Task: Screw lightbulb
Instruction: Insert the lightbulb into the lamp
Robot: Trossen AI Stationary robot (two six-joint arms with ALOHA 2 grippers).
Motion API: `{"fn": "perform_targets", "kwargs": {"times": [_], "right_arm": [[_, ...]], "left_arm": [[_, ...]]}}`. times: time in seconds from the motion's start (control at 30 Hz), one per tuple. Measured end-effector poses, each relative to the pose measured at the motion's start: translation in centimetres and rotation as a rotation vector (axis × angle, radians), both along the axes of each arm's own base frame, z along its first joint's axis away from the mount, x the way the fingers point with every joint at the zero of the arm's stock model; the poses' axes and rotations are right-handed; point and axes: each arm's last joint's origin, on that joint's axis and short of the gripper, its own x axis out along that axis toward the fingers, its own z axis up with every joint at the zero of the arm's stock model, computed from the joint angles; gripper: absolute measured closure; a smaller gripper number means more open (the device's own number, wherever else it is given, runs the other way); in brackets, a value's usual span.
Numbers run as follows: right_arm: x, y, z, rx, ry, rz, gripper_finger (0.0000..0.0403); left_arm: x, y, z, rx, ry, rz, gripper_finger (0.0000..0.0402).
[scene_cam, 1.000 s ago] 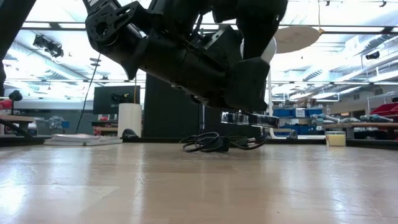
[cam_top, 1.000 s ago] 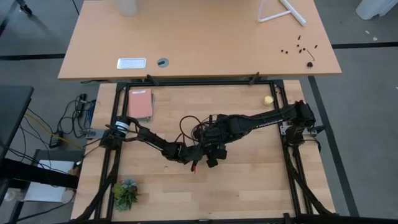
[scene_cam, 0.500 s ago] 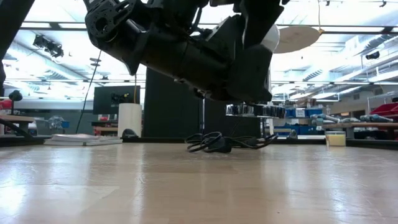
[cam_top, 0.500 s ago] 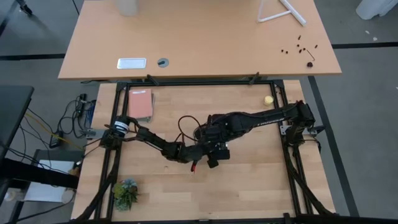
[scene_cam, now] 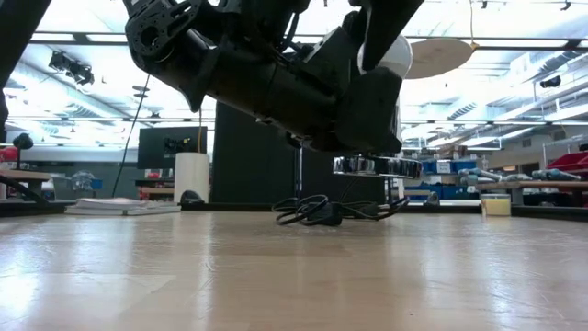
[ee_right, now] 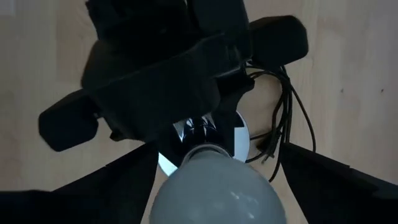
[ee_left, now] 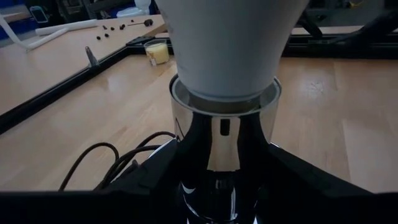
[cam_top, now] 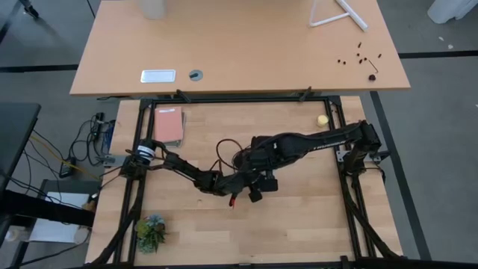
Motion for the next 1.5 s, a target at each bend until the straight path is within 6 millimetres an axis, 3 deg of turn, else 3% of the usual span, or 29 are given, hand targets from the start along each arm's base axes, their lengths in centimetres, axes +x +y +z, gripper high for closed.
{"fn": "perform_targets", "kwargs": {"times": [0.57, 0.73, 0.93, 1.1, 1.27, 1.5], "right_arm": [[-3.0, 1.8, 3.7, -0.035, -0.119, 0.028, 0.0059], [-4.8, 2.1, 5.2, -0.045, -0.178, 0.006, 0.0065], [-7.5, 2.0, 5.4, -0.029, -0.208, -0.016, 0.0066], [-9.6, 2.1, 3.7, -0.014, -0.226, -0.054, 0.0068], [-11.2, 2.3, 0.2, 0.017, -0.249, -0.079, 0.0068], [-11.7, 2.1, -3.5, 0.017, -0.234, -0.072, 0.0071]], "left_arm": [[0.0, 0.0, -0.2, -0.002, 0.008, -0.007, 0.0207], [0.0, -0.1, -0.2, -0.012, 0.012, -0.044, 0.0207], [0.0, -0.2, -0.3, -0.020, 0.021, -0.074, 0.0207], [0.0, -0.2, -0.3, -0.020, 0.021, -0.074, 0.0207], [0.0, -0.2, -0.3, -0.021, 0.017, -0.075, 0.0207], [0.0, -0.2, -0.2, -0.030, 0.010, -0.084, 0.0207]]}}
